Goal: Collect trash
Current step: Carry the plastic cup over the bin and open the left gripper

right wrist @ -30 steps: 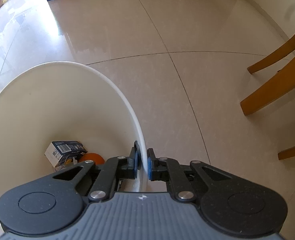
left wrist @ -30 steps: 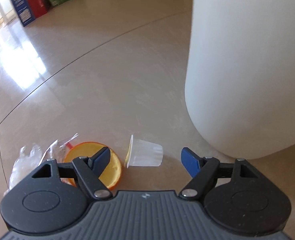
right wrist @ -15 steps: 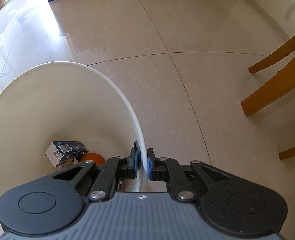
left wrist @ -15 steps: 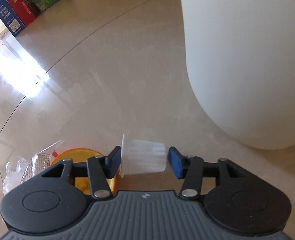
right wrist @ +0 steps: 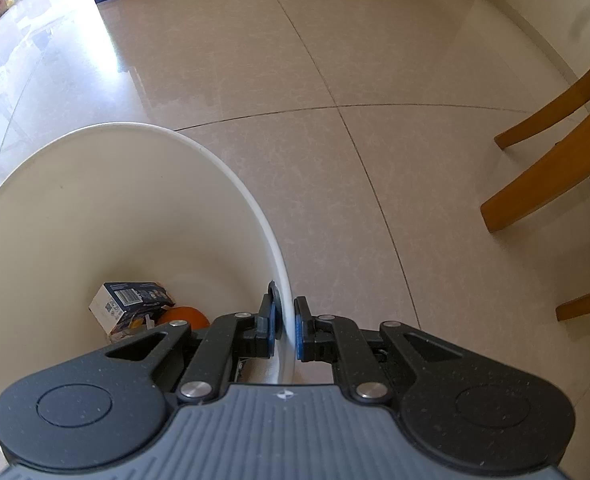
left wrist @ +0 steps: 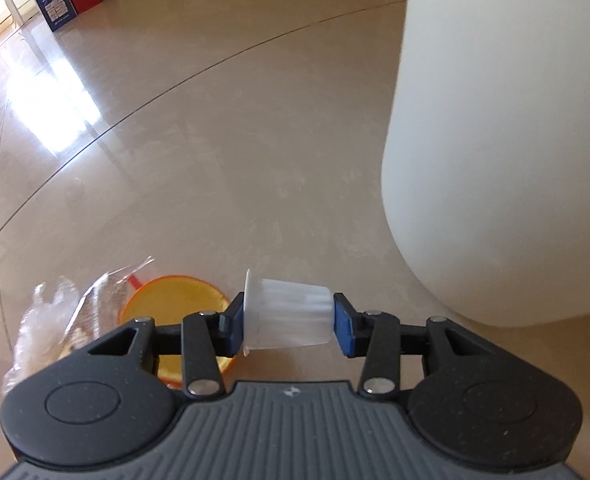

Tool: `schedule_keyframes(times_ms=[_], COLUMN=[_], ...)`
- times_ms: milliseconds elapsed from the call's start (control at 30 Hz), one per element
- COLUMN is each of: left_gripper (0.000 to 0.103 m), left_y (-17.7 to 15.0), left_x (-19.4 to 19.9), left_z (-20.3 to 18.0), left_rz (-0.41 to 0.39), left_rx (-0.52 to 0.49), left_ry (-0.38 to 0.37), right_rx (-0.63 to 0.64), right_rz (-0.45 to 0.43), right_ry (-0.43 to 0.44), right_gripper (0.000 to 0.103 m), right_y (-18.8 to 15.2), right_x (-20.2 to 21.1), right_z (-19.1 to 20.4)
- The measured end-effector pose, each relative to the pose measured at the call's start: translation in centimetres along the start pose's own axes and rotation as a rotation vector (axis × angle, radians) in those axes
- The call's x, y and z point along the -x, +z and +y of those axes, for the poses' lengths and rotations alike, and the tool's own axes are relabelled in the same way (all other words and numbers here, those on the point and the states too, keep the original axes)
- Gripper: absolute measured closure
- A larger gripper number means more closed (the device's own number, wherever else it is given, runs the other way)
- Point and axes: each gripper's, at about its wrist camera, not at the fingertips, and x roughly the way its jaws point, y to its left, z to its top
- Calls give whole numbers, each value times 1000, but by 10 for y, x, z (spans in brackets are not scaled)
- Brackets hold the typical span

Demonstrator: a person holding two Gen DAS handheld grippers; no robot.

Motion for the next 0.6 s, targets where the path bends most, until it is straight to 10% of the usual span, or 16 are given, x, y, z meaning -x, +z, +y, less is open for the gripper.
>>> schedule_keyframes(times_ms=[600], left_gripper=[60], left_y=[40], left_x=[176], left_z=[17], left_rz=[4], left_rx=[-106], left_ry=[-75], right_rx=[12], right_rz=[-16], right_ry=[-29], right_gripper=[91], right_y=[-4], right_x=[-2], right_z=[6])
